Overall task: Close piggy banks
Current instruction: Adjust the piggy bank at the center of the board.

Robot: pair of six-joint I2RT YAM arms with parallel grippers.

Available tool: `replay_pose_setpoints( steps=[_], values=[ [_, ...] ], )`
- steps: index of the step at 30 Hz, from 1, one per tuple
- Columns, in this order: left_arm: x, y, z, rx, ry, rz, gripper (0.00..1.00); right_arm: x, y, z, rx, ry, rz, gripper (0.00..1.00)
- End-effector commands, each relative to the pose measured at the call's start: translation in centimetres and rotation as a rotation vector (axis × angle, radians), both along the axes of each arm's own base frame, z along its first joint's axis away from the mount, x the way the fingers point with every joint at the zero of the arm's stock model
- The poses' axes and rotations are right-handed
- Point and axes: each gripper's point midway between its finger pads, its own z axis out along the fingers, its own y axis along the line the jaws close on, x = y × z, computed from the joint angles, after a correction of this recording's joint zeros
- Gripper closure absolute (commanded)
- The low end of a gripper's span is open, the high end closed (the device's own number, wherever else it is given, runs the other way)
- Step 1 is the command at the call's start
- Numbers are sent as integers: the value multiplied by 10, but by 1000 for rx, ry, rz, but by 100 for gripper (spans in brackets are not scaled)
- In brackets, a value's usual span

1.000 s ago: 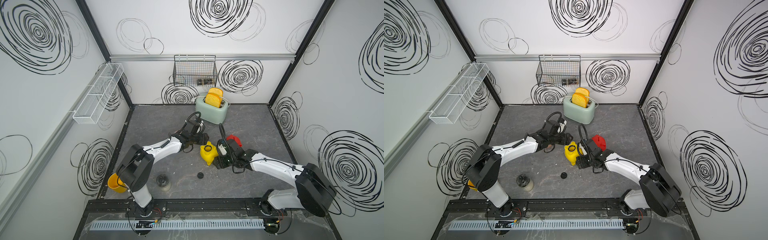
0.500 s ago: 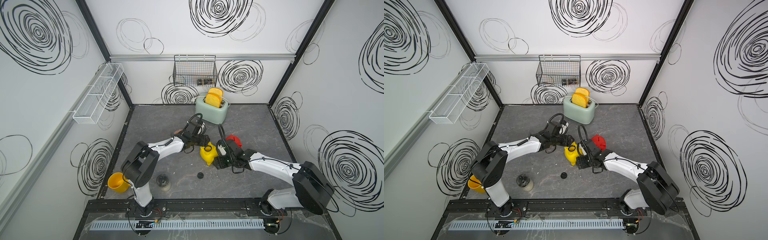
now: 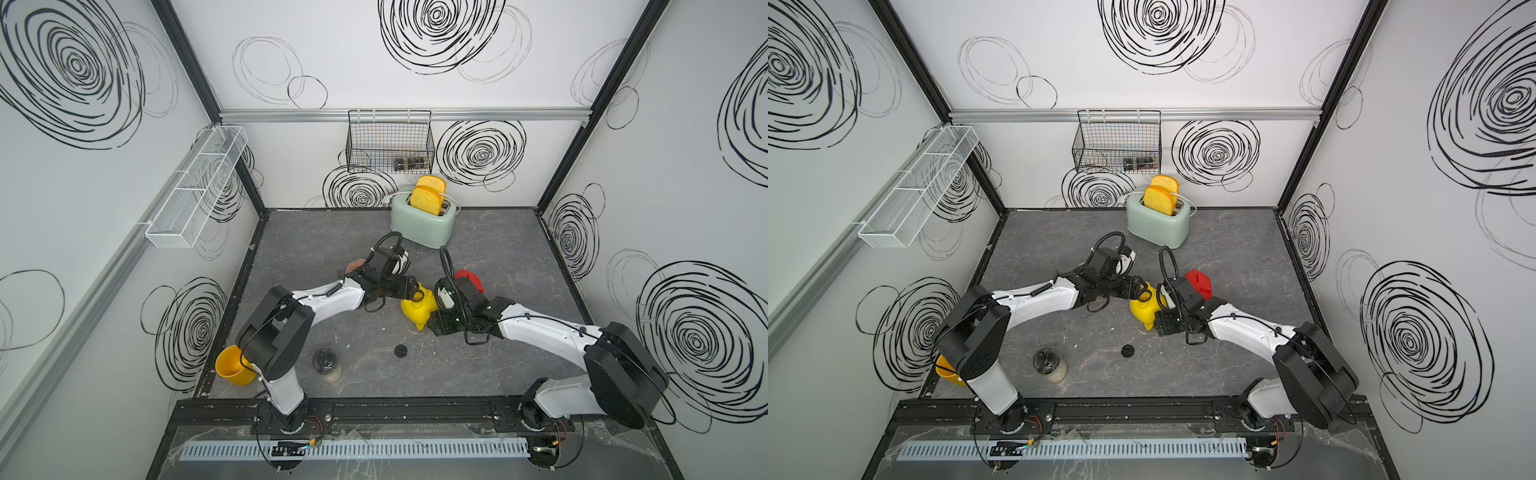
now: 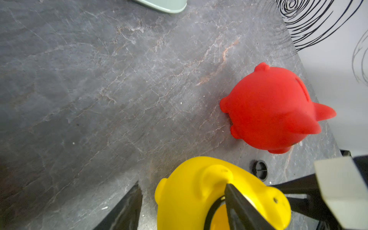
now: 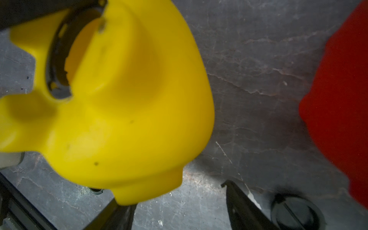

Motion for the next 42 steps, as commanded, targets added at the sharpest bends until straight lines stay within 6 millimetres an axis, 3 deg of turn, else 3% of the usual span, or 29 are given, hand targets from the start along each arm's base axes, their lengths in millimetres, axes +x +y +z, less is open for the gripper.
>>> replay_pose_setpoints(
  steps=[1, 22, 30, 35, 38, 42],
  values=[
    [-9, 0, 15, -48, 3, -4, 30, 6, 3, 5, 18, -5, -14, 28],
    [-62, 1, 42, -197, 0, -58, 31, 10, 2, 3, 30, 5, -28, 33],
    [-19, 22, 64, -138, -99, 49, 35, 6, 2, 2, 35, 6, -21, 34],
    [7, 10, 69, -127, -154, 34, 24, 5, 1, 2, 33, 9, -19, 34],
    [17, 1, 64, -111, -178, 1, 19, 5, 2, 1, 34, 12, -18, 35],
    [28, -8, 40, -59, -137, -32, 16, 4, 5, 2, 38, 12, -13, 35]
  ],
)
